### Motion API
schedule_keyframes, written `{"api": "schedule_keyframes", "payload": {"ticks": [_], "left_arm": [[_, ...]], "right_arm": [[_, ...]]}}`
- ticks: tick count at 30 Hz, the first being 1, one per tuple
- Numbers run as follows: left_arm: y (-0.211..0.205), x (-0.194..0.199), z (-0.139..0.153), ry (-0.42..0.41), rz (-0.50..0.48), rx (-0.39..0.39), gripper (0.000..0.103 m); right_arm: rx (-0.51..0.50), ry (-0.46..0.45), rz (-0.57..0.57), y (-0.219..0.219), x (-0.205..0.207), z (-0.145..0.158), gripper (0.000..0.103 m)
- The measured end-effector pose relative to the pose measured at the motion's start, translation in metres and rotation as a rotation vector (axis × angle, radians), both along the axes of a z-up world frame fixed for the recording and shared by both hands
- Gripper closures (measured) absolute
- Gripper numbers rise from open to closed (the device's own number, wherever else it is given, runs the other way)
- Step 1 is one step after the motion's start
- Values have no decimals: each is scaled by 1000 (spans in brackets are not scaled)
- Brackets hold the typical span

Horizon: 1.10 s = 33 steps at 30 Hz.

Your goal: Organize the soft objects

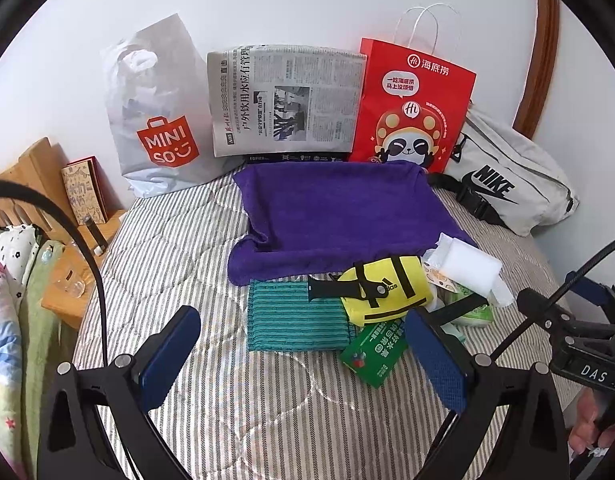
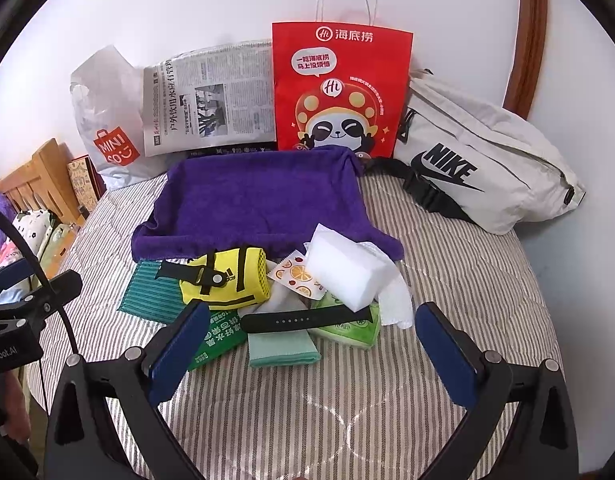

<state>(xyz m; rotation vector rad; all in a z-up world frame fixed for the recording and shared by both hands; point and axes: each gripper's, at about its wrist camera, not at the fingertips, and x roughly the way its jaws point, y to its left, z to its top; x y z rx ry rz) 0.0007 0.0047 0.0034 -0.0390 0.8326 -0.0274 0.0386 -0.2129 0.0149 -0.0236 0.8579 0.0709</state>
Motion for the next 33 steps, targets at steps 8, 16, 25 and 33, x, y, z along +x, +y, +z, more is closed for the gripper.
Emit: {"api": "schedule_keyframes", "payload": {"ticks": [8,16,25,33], "left_arm": [[0,-1,0,-5,-3,-1,0],[-4,-1,1,0,-6,5,0],[-6,0,1,2,-10,9,0],[-6,0,0,2,-10,7,0]], "right_arm": [[8,-1,-5,-2,-2,-1,1],[16,-6,-10,-4,-3,0,1],[19,-5,-5,-3,-3,0,1],[15,-9,-9,-3,-4,0,1]]}}
